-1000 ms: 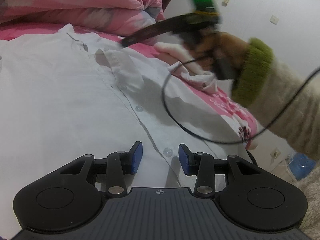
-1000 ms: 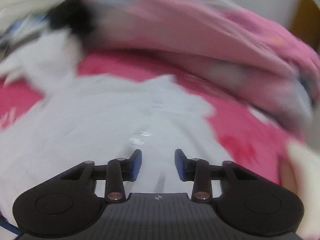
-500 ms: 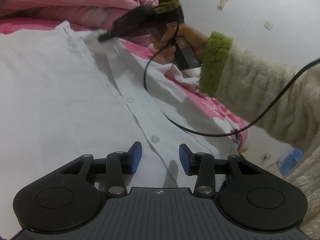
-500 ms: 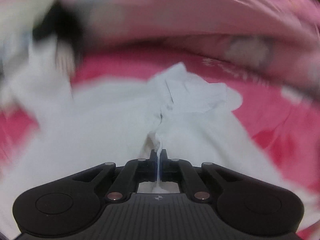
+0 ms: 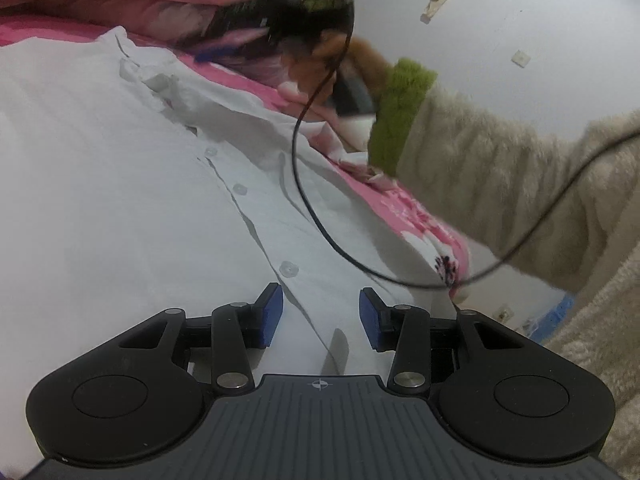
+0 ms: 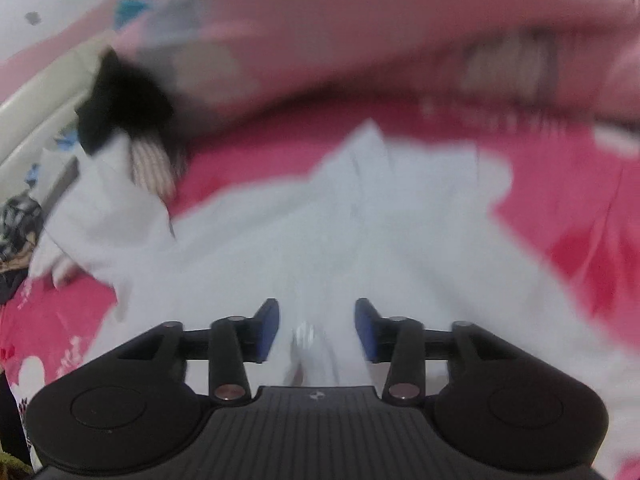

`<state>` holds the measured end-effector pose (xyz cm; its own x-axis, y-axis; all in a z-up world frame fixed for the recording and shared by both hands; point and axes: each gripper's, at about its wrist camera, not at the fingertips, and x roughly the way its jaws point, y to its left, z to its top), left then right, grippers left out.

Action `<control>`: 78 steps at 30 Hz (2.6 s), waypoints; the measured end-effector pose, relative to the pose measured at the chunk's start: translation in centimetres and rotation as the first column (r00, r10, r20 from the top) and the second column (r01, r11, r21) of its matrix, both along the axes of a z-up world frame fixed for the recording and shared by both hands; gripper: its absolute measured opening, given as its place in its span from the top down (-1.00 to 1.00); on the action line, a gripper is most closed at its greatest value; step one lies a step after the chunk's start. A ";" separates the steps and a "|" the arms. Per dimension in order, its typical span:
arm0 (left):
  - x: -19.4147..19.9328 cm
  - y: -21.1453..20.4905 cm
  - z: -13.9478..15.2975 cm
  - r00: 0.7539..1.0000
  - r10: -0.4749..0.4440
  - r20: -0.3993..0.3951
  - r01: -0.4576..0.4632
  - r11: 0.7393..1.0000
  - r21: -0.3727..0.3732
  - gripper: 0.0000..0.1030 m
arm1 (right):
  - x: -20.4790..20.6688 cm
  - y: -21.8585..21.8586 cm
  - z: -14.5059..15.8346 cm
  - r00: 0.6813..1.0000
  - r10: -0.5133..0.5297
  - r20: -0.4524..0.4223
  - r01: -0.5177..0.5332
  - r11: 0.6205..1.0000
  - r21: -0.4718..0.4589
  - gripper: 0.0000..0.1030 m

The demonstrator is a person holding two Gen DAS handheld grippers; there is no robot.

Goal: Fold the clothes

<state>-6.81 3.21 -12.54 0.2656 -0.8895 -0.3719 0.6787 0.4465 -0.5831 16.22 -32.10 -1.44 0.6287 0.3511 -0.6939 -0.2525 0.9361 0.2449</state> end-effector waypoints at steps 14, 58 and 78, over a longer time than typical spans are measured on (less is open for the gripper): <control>0.7 1.0 -1.1 0.997 -0.075 0.008 0.076 0.992 -0.103 0.19 | 12.1 3.9 -3.4 0.974 -0.219 0.064 0.227 0.894 -0.386 0.17; -1.4 0.3 -0.9 0.996 -0.086 -0.008 0.084 0.985 -0.154 0.19 | 1.5 -4.0 5.8 0.863 -0.382 0.330 0.439 0.891 -0.116 0.70; -1.2 -0.7 3.7 0.994 0.083 -0.069 -0.081 0.996 0.034 0.17 | -39.1 -6.8 7.4 0.842 -0.483 0.240 0.506 0.861 -0.044 0.69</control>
<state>-7.96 2.53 -8.82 0.3093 -0.8534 -0.4197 0.5971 0.5177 -0.6127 -22.92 -38.90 6.01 0.8361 -0.1110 -0.5373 0.2158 0.9669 0.1361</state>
